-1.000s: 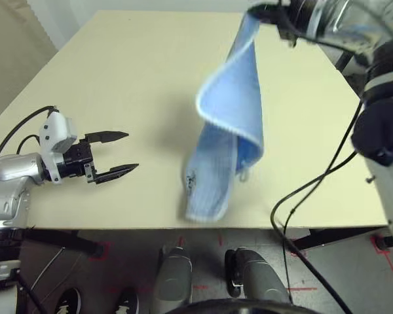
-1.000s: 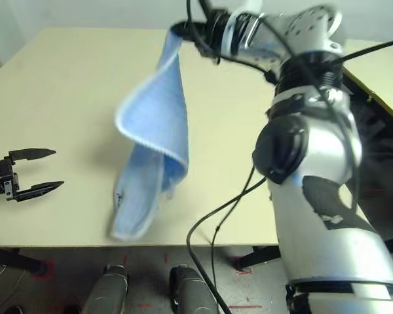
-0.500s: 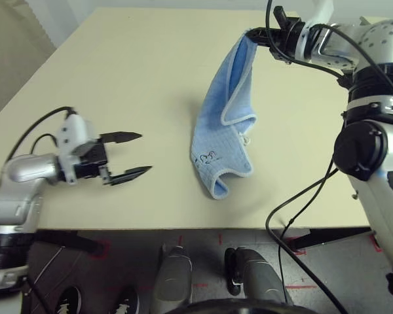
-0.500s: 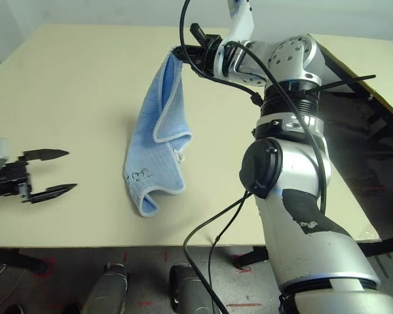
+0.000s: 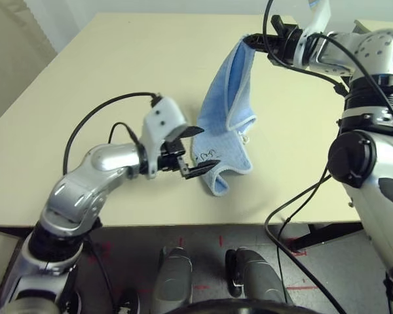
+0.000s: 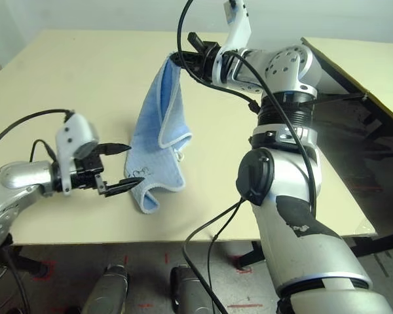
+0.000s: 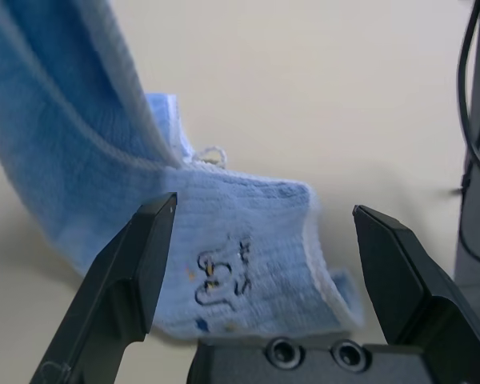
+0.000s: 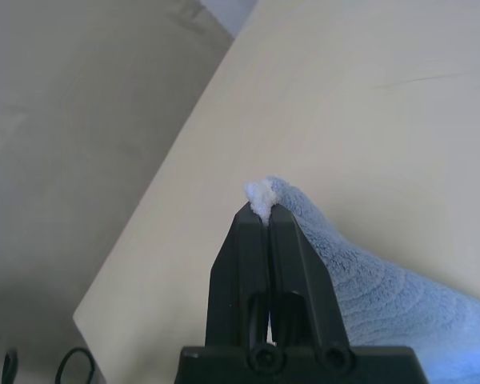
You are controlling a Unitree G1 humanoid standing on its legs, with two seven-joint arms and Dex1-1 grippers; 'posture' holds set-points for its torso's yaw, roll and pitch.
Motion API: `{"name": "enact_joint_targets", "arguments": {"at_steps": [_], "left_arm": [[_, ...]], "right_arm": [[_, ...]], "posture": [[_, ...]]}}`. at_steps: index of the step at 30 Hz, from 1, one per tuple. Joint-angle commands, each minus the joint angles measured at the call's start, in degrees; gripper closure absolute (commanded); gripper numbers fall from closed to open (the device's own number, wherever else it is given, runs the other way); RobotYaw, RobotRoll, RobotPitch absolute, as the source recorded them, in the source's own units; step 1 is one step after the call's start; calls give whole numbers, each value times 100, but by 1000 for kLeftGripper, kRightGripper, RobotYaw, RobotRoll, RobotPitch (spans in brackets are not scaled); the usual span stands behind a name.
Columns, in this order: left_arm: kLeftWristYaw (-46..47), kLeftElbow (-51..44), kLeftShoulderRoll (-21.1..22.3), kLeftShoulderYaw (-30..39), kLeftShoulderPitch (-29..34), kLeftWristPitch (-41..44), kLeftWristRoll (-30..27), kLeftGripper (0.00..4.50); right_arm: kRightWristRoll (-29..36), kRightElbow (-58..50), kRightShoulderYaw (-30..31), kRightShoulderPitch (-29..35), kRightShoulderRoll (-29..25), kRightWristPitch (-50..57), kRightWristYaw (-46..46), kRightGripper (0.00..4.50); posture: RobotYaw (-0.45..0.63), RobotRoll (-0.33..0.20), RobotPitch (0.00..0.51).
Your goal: Fold the towel and set it aside.
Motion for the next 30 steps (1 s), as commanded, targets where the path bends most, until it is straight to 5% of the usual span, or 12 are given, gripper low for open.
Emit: {"name": "enact_joint_targets", "arguments": {"at_steps": [1,10,29,30], "left_arm": [[-182,19,278,-778,-201,-91,572,0],[-351,496,160,-1930,-468,-921,1862,0],[-728,1162,-98,-1846,-58,-1653,2631,0],[-725,1132,-179,-1804,-31,-1547,2569,387]], "right_arm": [[27,-140,30,111,-1,-19,36,4458],[34,-155,15,134,-21,-114,112,4458],[111,-329,16,179,-25,-22,182,4458],[113,-345,29,183,-19,-16,196,4500]], "posture": [[93,0,129],[79,0,122],[75,0,117],[75,0,117]]}}
